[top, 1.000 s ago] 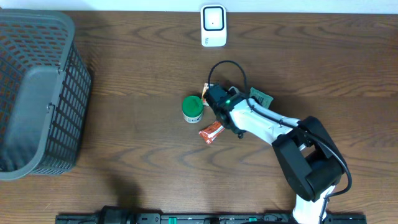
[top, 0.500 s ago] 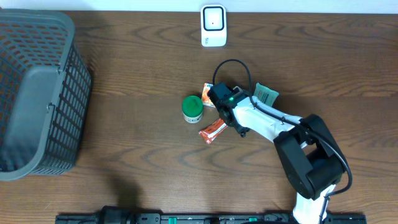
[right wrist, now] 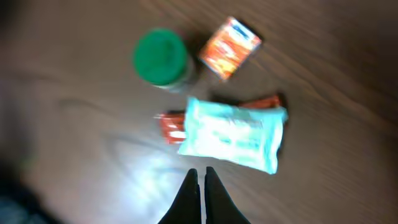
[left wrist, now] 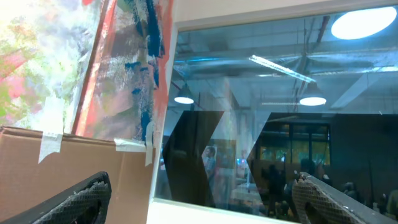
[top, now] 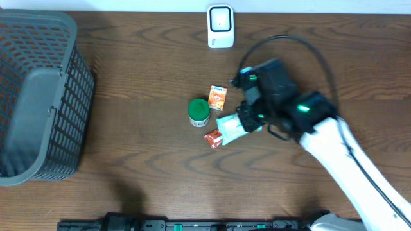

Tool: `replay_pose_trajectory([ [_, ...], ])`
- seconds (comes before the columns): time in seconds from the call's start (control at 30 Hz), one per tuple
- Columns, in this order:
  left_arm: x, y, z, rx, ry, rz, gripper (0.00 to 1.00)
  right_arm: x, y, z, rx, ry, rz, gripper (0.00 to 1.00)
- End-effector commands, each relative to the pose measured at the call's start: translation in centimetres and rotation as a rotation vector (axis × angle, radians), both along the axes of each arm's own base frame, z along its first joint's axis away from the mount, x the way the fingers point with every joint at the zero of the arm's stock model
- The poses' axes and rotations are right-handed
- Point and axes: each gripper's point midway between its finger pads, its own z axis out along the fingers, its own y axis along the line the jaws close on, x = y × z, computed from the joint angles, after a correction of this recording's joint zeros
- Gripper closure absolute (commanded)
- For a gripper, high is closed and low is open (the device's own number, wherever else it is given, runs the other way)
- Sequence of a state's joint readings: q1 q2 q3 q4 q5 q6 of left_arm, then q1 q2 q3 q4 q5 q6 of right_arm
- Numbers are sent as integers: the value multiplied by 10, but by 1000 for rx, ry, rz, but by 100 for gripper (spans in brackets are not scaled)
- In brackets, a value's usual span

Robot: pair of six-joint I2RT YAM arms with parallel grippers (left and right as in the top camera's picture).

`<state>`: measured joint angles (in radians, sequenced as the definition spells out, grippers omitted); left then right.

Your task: Scan the item barcode

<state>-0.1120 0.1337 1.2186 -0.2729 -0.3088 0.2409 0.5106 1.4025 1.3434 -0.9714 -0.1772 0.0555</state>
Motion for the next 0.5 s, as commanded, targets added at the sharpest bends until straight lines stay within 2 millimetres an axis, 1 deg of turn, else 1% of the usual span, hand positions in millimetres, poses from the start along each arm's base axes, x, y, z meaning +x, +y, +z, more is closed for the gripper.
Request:
replay_pose_trajectory([
  [0.0, -2, 0, 0, 12, -3, 14, 7, -9, 3, 5, 137, 89, 34, 99],
  [0.03, -2, 0, 0, 12, -4, 14, 7, -5, -6, -2, 128, 106, -1, 99],
  [0.1, -3, 0, 1, 12, -7, 14, 7, -1, -15, -13, 104, 129, -37, 98],
  [0.13, -3, 0, 1, 12, -7, 14, 7, 0, -19, -20, 94, 151, -63, 88],
  [0.17, -3, 0, 1, 12, -7, 14, 6, -1, -19, -27, 89, 175, -78, 48],
  [0.2, -3, 0, 1, 12, -7, 14, 6, -1, -18, -33, 85, 194, -84, 14],
  [0.23, -3, 0, 1, 12, -7, 14, 6, -2, -16, -40, 76, 211, -84, 1],
  [0.3, -3, 0, 1, 12, -7, 14, 6, -1, -16, -49, 56, 231, -110, 1],
  [0.37, -3, 0, 1, 12, -7, 14, 7, 0, -19, -59, 26, 262, -172, 1],
  [0.43, -3, 0, 1, 12, -7, 14, 7, -2, -21, -67, -3, 301, -238, 1],
  [0.47, -3, 0, 1, 12, -7, 14, 7, -5, -20, -71, -24, 307, -241, 1],
])
